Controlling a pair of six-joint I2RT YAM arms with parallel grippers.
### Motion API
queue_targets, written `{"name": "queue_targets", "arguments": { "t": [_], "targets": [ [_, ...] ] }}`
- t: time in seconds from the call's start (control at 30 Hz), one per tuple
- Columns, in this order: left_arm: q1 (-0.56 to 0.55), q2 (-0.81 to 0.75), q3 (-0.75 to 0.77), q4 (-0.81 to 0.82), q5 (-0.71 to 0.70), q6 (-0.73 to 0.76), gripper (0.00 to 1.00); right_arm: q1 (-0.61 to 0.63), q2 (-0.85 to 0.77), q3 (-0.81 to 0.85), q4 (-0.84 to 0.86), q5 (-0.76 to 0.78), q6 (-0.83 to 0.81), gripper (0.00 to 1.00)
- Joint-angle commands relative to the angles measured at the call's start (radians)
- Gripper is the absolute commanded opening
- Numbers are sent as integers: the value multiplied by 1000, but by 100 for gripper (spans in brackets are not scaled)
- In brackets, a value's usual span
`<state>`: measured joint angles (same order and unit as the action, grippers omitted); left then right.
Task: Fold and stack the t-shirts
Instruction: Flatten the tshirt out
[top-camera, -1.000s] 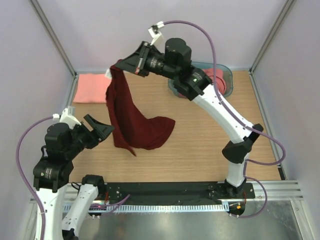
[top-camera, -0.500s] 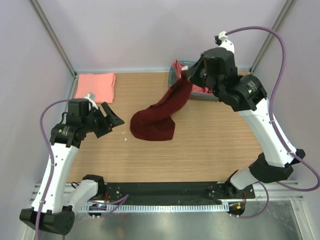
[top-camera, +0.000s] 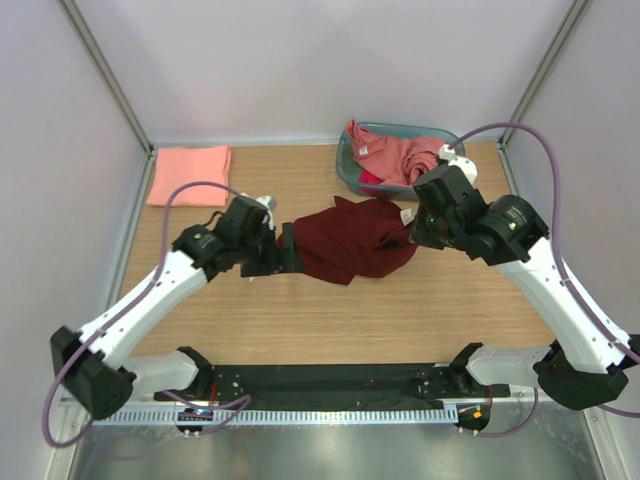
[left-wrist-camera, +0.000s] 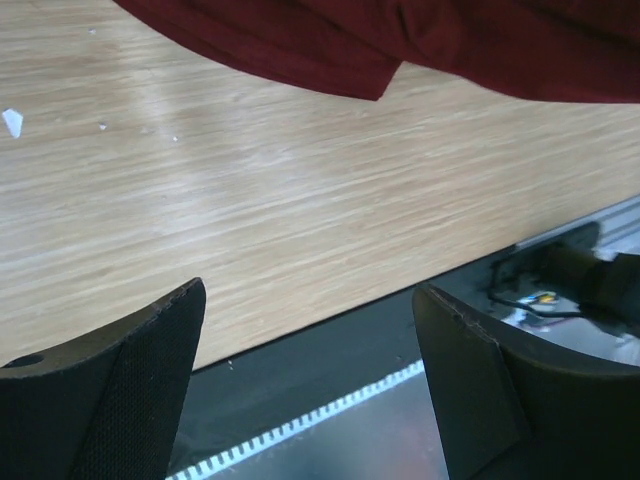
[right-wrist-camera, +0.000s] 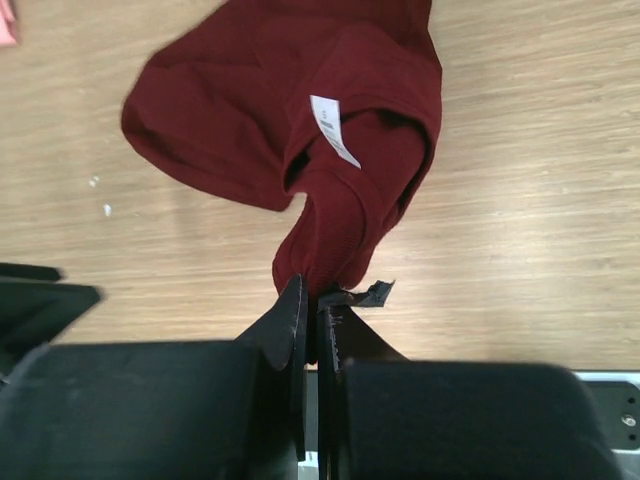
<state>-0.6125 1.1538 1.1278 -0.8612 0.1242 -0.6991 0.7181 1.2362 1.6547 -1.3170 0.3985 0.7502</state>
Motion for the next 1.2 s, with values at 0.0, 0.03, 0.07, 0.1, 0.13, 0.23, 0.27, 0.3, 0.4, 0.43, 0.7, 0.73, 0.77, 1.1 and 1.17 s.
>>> {"name": "queue_targets", "arguments": {
  "t": [0.0,0.03,0.07,0.1,0.13,0.23,0.27,0.3,0.4,0.43,0.7,0.73,0.77,1.1,1.17],
  "targets": [
    [-79,121,9,73,-133,55,85,3,-5,40,48,48,46,1],
    [-84,153,10,82,-171,50,83,3,5,57,45,65,44,1],
    [-84,232,10,115,-176,50,80,1,12,92,30,104,44,1],
    [-84,272,21,123,-176,62,75,1,28,111,22,115,41,1],
    [-85,321,45,131,-181,70,72,0,32,128,16,125,40,1],
    [-86,477,92,142,-198,79,72,1,23,155,-1,141,34,1],
    [-84,503,116,161,-184,75,72,0,16,145,-2,143,35,1],
    [-85,553,125,172,-184,67,72,-2,8,139,-4,143,40,1],
    [-84,627,187,177,-227,52,73,-2,-17,114,-14,143,60,1],
    [-84,648,202,172,-233,55,73,-2,-33,106,-13,143,66,1],
    [-78,810,290,163,-255,66,71,-3,-67,96,-28,171,67,1],
    [-76,837,303,162,-252,69,71,-5,-69,97,-31,174,64,1],
    [-72,848,308,159,-253,73,70,-5,-72,97,-33,174,66,1],
    [-66,848,262,174,-215,89,12,-3,-78,82,-59,198,58,1],
    [-66,776,228,162,-231,92,0,-3,-76,89,-71,207,58,1]
  ]
}}
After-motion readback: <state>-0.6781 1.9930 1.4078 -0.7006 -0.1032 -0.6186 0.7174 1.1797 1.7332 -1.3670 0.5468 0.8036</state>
